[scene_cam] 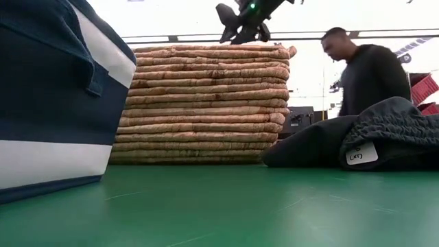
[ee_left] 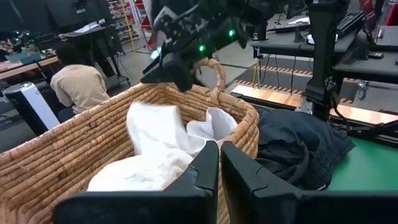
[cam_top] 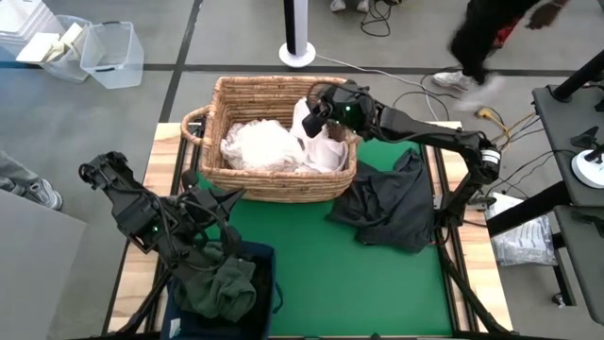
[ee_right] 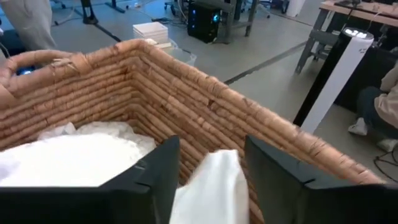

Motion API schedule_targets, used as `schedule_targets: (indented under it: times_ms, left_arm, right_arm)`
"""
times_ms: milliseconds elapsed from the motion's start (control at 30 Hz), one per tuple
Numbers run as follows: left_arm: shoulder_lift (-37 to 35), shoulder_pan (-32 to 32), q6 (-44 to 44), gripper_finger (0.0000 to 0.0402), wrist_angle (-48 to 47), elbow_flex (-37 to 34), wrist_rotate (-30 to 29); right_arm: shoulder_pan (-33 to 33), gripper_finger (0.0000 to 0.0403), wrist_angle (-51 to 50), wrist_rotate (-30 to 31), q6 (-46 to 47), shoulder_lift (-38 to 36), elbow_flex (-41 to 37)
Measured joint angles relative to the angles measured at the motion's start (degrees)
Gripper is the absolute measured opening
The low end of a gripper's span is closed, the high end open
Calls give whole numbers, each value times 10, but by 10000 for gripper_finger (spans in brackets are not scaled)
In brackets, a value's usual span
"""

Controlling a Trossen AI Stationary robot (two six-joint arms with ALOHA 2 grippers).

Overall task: Sort clothes
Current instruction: Put the white shorts into the laundry basket, then put the black shorts into the laundry bin

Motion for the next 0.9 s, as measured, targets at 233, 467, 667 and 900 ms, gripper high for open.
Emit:
schedule_targets:
  times_ms: [233,467,667,900]
  left_arm:
    - [-2,5,0,0,-7,0,0]
    - [-4,5,0,0,-13,0,0]
    - [-7,6,0,0,-21,0,1]
    - [-17,6,0,0,-34,0,1]
  right_arm:
    - [1,220,-109,0,-20,0,96]
    - [24,241,-284,-52,-60,-7,232]
    - [35,237,-447,-162,-63,-29,323]
    - [73,228,-570,-171,-68,-88,319]
